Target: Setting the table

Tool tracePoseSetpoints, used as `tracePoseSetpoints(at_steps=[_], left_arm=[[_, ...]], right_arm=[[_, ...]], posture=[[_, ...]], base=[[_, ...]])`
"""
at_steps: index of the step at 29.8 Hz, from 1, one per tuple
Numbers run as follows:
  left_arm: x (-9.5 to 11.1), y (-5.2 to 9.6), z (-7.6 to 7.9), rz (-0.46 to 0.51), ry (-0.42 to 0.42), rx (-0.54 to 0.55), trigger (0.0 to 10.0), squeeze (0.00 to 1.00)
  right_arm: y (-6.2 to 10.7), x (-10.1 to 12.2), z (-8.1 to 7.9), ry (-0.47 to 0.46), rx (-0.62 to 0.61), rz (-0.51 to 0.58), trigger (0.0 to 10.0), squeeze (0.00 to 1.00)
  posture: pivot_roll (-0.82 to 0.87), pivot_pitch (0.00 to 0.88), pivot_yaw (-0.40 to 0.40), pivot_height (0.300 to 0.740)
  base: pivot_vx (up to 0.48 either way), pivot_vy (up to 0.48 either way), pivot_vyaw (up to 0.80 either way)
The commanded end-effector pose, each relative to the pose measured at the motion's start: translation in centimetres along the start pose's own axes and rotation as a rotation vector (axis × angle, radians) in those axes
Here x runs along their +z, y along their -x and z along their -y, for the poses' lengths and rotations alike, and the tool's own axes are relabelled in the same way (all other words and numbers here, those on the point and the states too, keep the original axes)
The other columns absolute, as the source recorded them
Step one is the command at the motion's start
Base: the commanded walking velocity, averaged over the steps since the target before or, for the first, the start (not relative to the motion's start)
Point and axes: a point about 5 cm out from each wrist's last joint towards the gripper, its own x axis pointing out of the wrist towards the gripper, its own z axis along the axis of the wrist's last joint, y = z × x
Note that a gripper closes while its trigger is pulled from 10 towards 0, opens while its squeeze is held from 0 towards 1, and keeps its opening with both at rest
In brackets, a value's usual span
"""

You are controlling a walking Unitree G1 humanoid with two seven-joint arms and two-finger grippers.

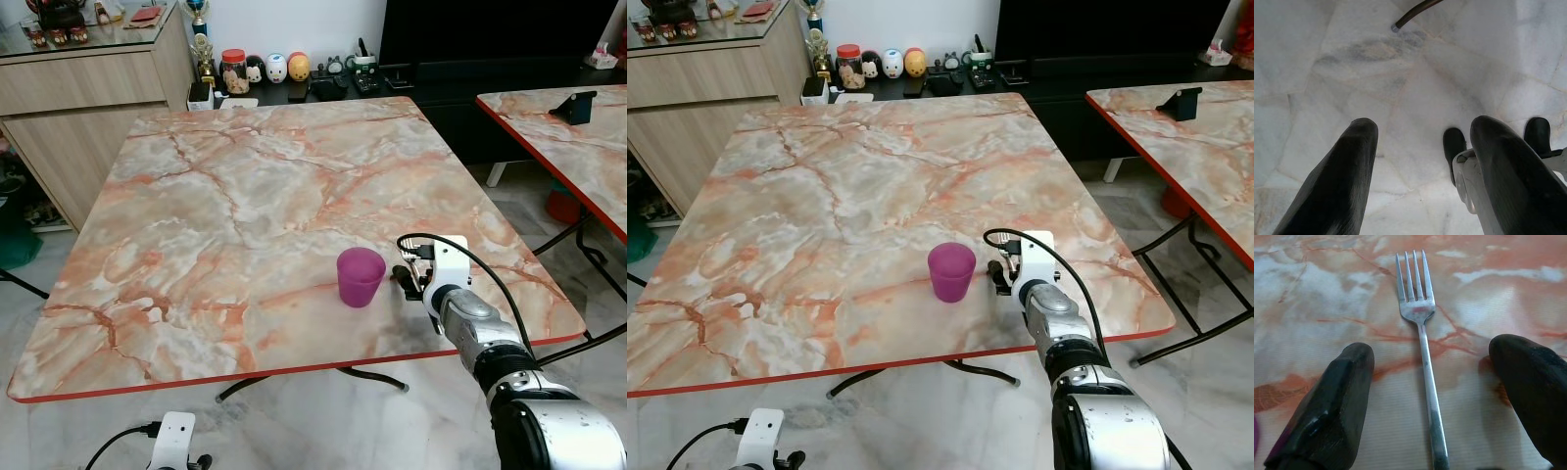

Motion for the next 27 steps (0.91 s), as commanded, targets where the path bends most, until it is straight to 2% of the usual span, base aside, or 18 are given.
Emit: tracePoseSetpoints(at_steps=[1,5,6,7,8,27], left_arm=[[-0.6,0.1,0.1,-0.018,0.004,-0.005,10.0,0.00],[-0.6,0.1,0.1,-0.019,0.005,-0.006,10.0,0.00],[-0.6,0.1,0.1,-0.019,0.005,-0.006,10.0,0.00],[-0.6,0.1,0.1,-0.019,0.007,-0.007,10.0,0.00],[-0.6,0.1,0.1,-0.020,0.008,-0.008,10.0,0.00],[-0.7,0.1,0.2,-0.026,0.013,-0.017,10.0,0.00]], right_arm=[[-0.1,-0.1,-0.2,-0.001,0.000,-0.002,10.0,0.00],[0.0,-0.5,-0.3,-0.001,0.000,-0.009,10.0,0.00],[0.0,-0.5,-0.3,-0.002,0.000,-0.009,8.8,0.00],[0.0,-0.6,-0.3,-0.002,-0.001,-0.011,3.3,0.00],[0.0,-0.8,-0.4,0.004,0.001,-0.016,0.0,0.00],[0.1,-1.9,-0.7,0.046,0.008,-0.049,0.0,0.00]], posture=[[0.02,0.000,0.005,0.740],[0.02,0.000,0.005,0.740],[0.02,0.000,0.005,0.740],[0.02,0.000,0.005,0.740],[0.02,0.000,0.004,0.740],[0.02,0.000,0.002,0.740]], base=[[0.000,0.000,0.00],[0.000,0.000,0.00],[0.000,0.000,0.00],[0.000,0.000,0.00],[0.000,0.000,0.00],[0.000,0.000,0.00]])
